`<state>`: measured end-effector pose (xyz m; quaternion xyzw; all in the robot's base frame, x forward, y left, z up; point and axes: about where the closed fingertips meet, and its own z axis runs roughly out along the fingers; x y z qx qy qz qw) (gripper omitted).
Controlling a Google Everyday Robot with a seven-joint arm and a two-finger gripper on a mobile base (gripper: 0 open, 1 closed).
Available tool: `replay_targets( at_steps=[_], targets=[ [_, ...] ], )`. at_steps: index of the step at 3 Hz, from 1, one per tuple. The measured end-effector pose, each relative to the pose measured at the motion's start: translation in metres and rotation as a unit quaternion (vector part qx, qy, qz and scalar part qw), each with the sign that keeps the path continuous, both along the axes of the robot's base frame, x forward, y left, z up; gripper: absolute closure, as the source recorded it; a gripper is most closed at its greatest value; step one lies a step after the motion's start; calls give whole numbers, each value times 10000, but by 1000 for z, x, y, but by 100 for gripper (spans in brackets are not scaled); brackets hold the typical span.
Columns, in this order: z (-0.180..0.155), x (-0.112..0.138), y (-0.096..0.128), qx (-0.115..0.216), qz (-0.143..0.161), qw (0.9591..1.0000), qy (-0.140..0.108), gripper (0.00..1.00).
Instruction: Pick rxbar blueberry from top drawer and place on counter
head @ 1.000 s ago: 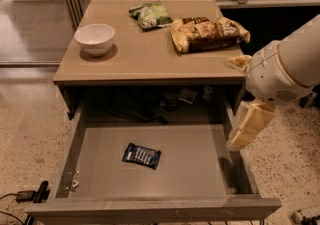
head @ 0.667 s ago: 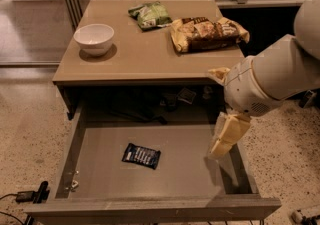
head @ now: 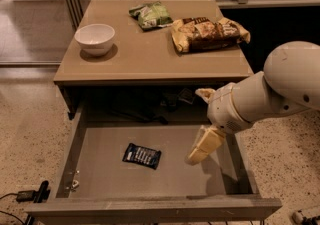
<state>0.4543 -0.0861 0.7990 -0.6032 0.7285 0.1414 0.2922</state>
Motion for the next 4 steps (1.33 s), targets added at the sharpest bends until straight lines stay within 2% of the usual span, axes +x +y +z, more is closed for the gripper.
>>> replay_targets(
  at_steps=[1, 2, 3, 4],
  targets=[
    [-26, 10, 5, 175, -261, 9995, 51, 0],
    [-49, 14, 16, 193, -304, 9993, 107, 0],
    [-76, 9, 50, 12, 187, 9997, 175, 0],
    [-73, 6, 54, 6, 191, 9997, 146, 0]
  ],
)
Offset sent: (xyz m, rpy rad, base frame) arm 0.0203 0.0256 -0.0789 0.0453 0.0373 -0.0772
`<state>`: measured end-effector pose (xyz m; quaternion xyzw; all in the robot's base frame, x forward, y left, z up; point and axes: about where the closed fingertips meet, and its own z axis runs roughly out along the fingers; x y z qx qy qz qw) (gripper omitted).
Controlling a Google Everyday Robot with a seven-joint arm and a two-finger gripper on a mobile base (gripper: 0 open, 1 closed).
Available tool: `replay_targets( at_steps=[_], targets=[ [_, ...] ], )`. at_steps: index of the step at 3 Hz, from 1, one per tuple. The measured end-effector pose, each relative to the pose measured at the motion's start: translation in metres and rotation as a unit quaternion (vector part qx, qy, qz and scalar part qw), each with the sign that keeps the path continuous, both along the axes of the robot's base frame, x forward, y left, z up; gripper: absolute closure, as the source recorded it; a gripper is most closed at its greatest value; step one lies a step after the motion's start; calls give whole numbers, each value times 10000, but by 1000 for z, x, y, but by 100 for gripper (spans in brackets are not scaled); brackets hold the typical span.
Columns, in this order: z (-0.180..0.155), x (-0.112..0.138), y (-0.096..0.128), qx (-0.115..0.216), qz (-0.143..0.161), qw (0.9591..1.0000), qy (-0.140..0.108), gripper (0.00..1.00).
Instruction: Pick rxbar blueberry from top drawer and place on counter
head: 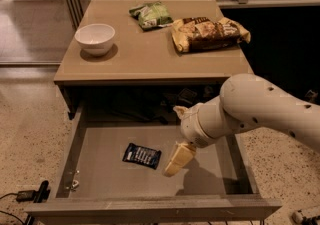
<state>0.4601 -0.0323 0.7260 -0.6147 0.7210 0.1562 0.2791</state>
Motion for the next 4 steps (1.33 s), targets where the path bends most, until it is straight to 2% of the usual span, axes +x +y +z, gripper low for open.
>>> replay_targets(
  at_steps=[2, 4],
  targets=[
    [-22, 7, 37, 118, 86, 9999, 20, 0],
    [-70, 25, 51, 154, -145, 9994, 262, 0]
  ],
)
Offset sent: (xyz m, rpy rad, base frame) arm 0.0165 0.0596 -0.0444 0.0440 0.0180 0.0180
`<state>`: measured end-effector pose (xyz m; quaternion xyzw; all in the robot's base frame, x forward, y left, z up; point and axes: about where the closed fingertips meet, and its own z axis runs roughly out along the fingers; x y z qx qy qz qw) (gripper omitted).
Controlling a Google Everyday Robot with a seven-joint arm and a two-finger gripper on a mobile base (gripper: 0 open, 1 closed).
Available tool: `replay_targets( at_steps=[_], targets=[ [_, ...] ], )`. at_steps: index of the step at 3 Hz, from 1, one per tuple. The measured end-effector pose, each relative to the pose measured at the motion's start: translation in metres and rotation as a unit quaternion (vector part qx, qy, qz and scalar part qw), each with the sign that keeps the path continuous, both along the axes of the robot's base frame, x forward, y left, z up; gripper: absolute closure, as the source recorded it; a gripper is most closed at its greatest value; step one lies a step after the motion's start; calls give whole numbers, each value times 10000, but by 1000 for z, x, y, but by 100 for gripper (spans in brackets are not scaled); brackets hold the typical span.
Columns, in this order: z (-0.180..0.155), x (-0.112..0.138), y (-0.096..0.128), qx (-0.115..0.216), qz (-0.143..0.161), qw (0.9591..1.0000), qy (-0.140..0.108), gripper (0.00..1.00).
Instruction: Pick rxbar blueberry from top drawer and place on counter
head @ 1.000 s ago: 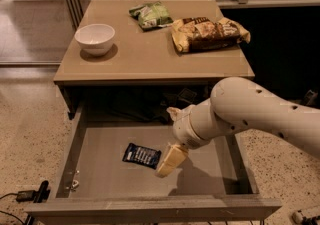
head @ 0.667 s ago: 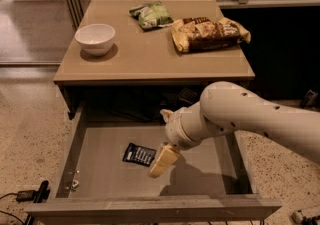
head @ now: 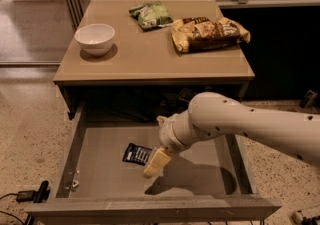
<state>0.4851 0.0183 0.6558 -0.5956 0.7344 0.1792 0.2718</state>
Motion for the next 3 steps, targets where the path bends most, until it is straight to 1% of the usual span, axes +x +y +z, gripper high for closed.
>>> replay_targets(
  at_steps=[1, 2, 3],
  targets=[
    [-19, 7, 4, 25, -61, 9999, 127, 0],
    [-34, 13, 21, 87, 32, 9997, 215, 0],
    [-47, 10, 35, 121, 105, 9995, 286, 0]
  ],
)
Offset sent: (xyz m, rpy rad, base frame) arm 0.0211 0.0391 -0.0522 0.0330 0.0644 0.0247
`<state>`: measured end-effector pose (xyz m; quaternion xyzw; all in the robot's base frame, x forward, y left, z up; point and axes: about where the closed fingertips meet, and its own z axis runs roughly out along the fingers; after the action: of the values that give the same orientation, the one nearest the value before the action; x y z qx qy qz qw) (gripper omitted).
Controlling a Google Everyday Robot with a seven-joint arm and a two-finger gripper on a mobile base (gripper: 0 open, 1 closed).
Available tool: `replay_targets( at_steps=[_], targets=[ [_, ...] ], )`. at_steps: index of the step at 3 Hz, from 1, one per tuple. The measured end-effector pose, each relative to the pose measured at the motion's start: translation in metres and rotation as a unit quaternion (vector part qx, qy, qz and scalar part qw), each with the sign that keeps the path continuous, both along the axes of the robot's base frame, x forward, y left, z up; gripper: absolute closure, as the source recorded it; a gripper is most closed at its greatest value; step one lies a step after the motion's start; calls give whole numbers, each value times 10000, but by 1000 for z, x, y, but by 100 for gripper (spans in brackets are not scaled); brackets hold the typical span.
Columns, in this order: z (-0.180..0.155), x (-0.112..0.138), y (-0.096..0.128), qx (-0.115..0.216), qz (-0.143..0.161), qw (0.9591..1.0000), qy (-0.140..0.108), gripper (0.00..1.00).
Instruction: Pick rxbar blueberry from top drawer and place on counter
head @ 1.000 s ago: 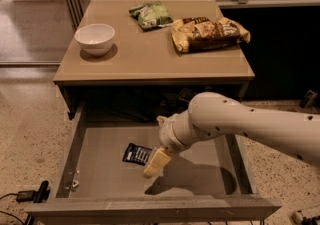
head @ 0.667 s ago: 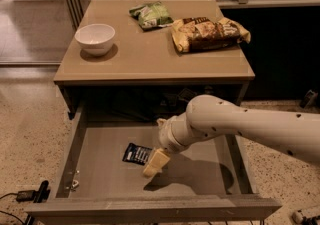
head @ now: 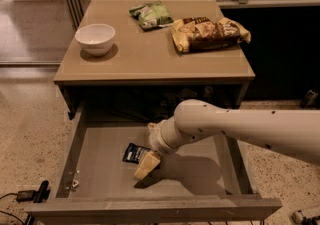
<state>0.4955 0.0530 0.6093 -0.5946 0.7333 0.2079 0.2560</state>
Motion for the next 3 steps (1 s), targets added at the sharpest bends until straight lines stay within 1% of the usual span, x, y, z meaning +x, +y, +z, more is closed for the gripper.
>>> replay_targets(
  at_steps=[1, 2, 3],
  targets=[
    [-11, -5, 0, -13, -98, 9999, 38, 0],
    [-24, -13, -5, -103, -258, 9996, 100, 1],
    [-24, -13, -5, -103, -258, 9996, 100, 23]
  ],
)
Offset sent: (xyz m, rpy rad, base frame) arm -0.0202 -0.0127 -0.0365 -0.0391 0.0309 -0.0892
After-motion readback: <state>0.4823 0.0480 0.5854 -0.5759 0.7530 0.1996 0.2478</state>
